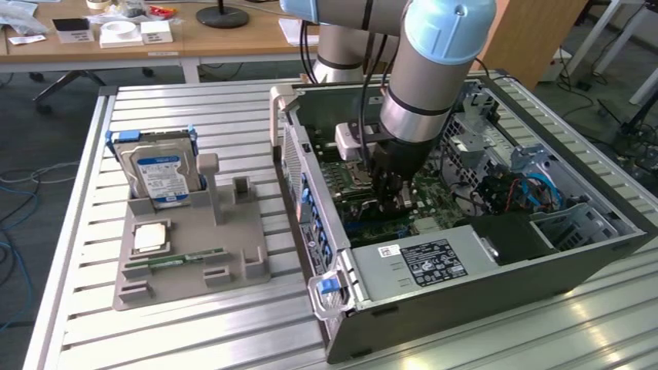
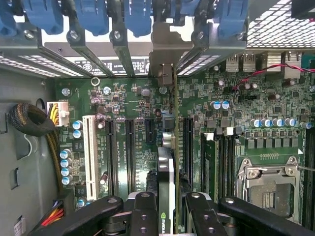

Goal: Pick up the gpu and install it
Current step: 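Insert the gpu into the slot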

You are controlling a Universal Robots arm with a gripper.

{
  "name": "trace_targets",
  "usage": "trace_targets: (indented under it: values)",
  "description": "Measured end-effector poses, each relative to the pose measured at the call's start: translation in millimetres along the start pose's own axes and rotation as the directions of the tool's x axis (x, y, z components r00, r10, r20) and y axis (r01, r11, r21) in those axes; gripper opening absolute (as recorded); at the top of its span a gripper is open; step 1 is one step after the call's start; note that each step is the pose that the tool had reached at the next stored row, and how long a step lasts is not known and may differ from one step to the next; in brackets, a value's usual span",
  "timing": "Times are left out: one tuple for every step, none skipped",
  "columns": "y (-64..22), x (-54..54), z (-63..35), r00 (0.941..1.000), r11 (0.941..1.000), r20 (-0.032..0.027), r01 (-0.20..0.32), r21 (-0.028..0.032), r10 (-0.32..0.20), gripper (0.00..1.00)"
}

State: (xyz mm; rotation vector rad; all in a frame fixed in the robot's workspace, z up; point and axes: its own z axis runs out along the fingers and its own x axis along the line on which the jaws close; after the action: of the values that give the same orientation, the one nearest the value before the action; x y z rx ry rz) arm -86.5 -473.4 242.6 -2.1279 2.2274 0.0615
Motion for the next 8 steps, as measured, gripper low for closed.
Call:
trace_targets:
  values:
    - [0.0,0.0,0.0,1.0000,1.0000,0.0000,0.000,0.0001,0.000,0.27]
    - [0.0,0.0,0.1,1.0000,1.0000,0.0001,0.000,0.0001,0.000,0.27]
    - [0.0,0.0,0.1,1.0000,1.0000,0.0001,0.000,0.0001,0.000,0.27]
    - [0.0,0.0,0.1,1.0000,1.0000,0.0001,0.000,0.0001,0.000,0.27]
    - [0.0,0.0,0.1,1.0000,1.0000,0.0001,0.000,0.0001,0.000,0.27]
    - [0.0,0.0,0.1,1.0000,1.0000,0.0001,0.000,0.0001,0.000,0.27]
    - [0.0,0.0,0.1,1.0000,1.0000,0.0001,0.000,0.0002,0.000,0.27]
    - [0.0,0.0,0.1,1.0000,1.0000,0.0002,0.000,0.0002,0.000,0.27]
